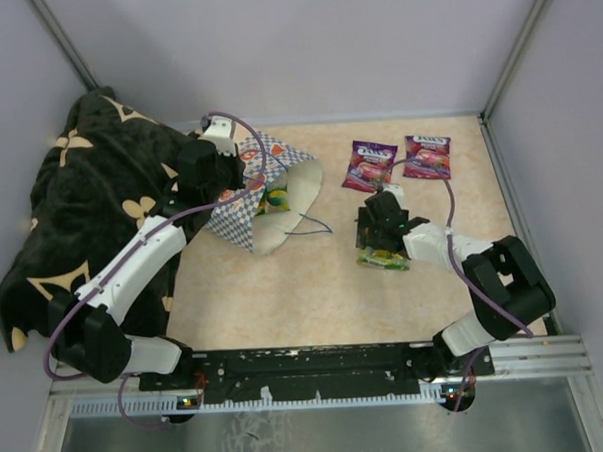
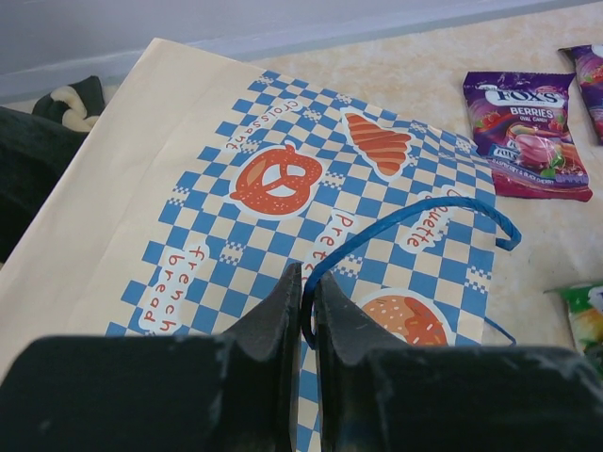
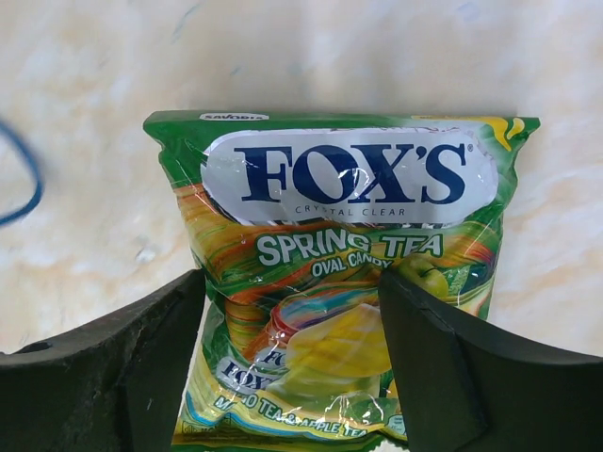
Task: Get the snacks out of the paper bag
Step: Move the snack to the center of the board.
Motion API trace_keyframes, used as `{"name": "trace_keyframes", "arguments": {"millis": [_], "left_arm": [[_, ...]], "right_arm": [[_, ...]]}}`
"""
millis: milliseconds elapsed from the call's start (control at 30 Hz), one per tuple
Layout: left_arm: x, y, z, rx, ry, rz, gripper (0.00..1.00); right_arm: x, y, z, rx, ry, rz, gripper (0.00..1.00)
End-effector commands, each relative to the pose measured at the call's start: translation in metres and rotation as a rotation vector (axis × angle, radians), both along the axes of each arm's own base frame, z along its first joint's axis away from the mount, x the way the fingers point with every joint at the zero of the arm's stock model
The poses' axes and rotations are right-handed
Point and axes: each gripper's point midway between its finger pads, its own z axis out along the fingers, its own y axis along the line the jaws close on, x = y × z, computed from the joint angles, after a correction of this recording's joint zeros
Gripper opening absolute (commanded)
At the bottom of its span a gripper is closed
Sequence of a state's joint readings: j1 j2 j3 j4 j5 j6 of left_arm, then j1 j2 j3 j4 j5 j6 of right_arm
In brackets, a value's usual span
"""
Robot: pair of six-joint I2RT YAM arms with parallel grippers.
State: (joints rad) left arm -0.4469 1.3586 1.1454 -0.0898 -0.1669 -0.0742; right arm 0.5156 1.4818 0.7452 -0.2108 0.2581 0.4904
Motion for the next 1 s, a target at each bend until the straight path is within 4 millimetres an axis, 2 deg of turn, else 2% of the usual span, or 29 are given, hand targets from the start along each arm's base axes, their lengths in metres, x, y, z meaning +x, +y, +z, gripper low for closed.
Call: {"name": "trace_keyframes", "arguments": {"millis": [0,67,167,300,400,533,700,767,867,967], "left_arm": [[-0.003,0.009,0.008,0.008,-0.027,0.011,0.14],[-0.003,0.008,0.008,0.006,-0.027,0.005,0.14],[-0.002,0.004,0.008,0.001,-0.025,-0.011,0.14],[-0.002,0.000,0.010,-0.006,-0.025,-0.030,0.14],[-0.002,-0.002,0.012,-0.011,-0.029,-0.043,0.14],[-0.004,-0.005,0.011,-0.018,-0.027,-0.057,0.14],[-0.006,-0.002,0.013,-0.017,-0.031,-0.049,0.14],[-0.006,-0.001,0.015,-0.019,-0.034,-0.046,0.14],[-0.007,-0.001,0.017,-0.020,-0.036,-0.047,0.14],[-0.007,-0.002,0.019,-0.023,-0.034,-0.050,0.14]], "right_arm": [[-0.004,-0.045,-0.024,-0.024,0.075,-0.092,0.75],[0.004,-0.053,-0.021,-0.009,0.067,-0.109,0.75],[0.017,-0.072,-0.016,-0.095,0.061,-0.148,0.80],[0.033,-0.101,-0.018,-0.176,0.094,-0.214,0.85],[0.042,-0.122,-0.030,-0.180,0.130,-0.257,0.85],[0.062,-0.151,-0.024,-0.206,0.117,-0.329,0.84],[0.075,-0.172,-0.011,-0.256,0.084,-0.371,0.84],[0.078,-0.173,-0.005,-0.257,0.064,-0.369,0.84],[0.087,-0.168,0.021,-0.218,-0.006,-0.359,0.87],[0.098,-0.158,0.079,-0.186,-0.160,-0.377,0.94]]}}
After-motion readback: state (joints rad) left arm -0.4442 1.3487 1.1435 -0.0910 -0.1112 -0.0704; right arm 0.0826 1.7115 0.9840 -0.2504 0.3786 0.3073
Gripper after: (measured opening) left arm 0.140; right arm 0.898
